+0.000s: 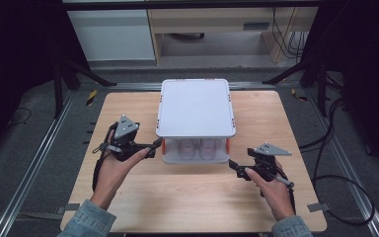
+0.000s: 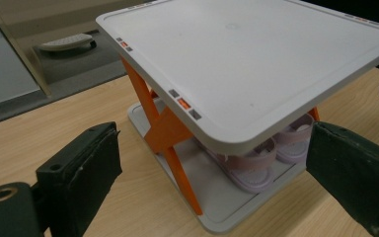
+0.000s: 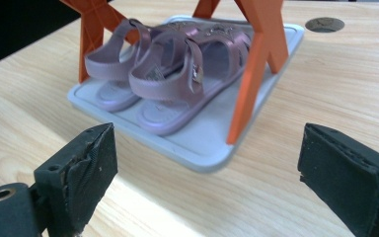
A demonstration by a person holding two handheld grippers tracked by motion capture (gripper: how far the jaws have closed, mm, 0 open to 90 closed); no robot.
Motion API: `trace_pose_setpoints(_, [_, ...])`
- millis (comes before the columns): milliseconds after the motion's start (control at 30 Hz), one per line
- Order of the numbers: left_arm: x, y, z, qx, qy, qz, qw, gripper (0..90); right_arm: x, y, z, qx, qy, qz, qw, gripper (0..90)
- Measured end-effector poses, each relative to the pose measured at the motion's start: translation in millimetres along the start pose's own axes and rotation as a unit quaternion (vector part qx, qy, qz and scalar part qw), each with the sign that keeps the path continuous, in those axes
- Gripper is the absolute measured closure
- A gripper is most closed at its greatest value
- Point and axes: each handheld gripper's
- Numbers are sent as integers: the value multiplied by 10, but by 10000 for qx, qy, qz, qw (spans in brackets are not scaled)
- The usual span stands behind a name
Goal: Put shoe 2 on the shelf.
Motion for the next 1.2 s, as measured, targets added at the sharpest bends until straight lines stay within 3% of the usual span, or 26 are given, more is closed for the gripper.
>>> trace_pose_setpoints(233, [-6, 75, -240, 175, 278, 13, 9995, 44, -133, -149, -86, -401, 189, -212, 9988, 84])
trace_pose_setpoints(333, [7, 137, -361, 134, 420, 35, 9990, 45, -177, -217, -106, -456, 273, -274, 9982, 91])
trace_pose_setpoints(500, [29, 196, -496, 129, 607, 49, 9981, 50, -236, -320, -129, -408, 389, -256, 9981, 92])
trace_pose_setpoints(833, [96, 342, -790, 118, 982, 73, 9951, 48, -309, -576, -165, -396, 609, -487, 9962, 109])
trace_pose_setpoints(1067, [189, 475, -969, 176, 1214, 266, 9921, 50, -236, -729, -206, -281, 731, -702, 9945, 159])
trace_pose_setpoints(1200, [274, 595, -1078, 91, 1370, 427, 9896, 52, -170, -805, -222, -146, 720, -890, 9933, 154])
Point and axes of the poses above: each handheld gripper's, and its own axes: x roughly forward along the jaws, z roughly out of its top, y roughly to its left, and after that the axes turned 1 degree about -z, right-handed
